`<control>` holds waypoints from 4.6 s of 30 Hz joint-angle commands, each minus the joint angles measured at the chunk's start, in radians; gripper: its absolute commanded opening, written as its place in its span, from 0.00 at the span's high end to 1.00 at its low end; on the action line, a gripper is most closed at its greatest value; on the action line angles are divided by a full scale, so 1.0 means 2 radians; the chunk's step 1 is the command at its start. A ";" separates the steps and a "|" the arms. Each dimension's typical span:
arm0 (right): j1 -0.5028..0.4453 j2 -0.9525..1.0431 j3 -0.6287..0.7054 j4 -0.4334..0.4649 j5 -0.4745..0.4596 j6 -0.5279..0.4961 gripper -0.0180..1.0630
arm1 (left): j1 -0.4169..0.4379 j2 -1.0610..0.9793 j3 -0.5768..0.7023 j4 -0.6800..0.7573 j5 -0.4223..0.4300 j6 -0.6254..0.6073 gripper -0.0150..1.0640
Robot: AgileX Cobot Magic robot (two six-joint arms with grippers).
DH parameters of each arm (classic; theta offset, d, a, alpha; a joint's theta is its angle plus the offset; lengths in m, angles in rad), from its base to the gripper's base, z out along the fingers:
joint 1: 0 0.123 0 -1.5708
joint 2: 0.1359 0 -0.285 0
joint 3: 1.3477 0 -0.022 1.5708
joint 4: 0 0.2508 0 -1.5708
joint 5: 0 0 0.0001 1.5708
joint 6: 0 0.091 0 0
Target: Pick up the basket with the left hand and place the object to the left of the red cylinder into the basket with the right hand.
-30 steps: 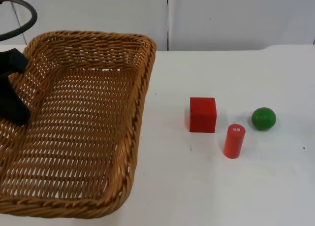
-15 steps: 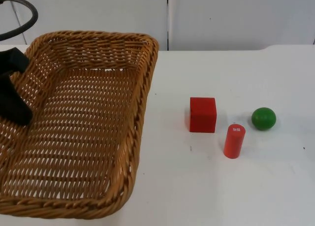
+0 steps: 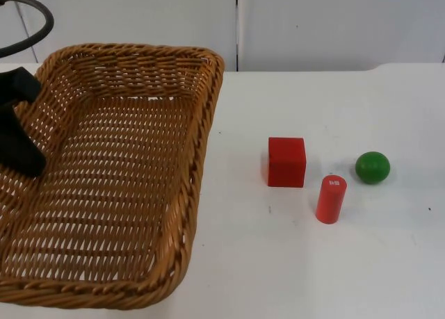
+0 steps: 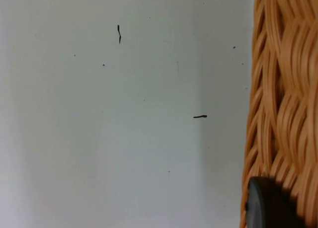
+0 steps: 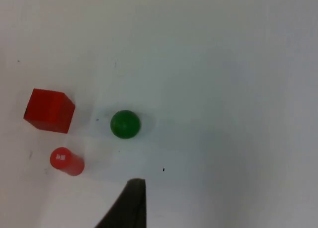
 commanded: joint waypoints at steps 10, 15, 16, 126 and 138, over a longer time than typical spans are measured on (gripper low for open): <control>0.035 0.194 -0.132 0.008 0.019 -0.040 0.01 | 0.001 -0.007 -0.001 -0.017 0.006 0.001 0.99; 0.090 0.264 -0.183 0.008 0.019 -0.074 0.01 | 0.001 -0.007 -0.001 -0.017 0.006 0.001 0.99; 0.090 0.264 -0.183 0.008 0.019 -0.074 0.01 | 0.001 -0.007 -0.001 -0.017 0.006 0.001 0.99; 0.249 0.426 -0.336 0.033 -0.046 -0.350 0.98 | 0.001 -0.007 -0.001 -0.022 0.012 -0.006 0.99; 0.249 0.377 -0.336 0.034 -0.027 -0.321 0.98 | 0.001 -0.007 -0.001 -0.021 0.011 -0.006 0.99</control>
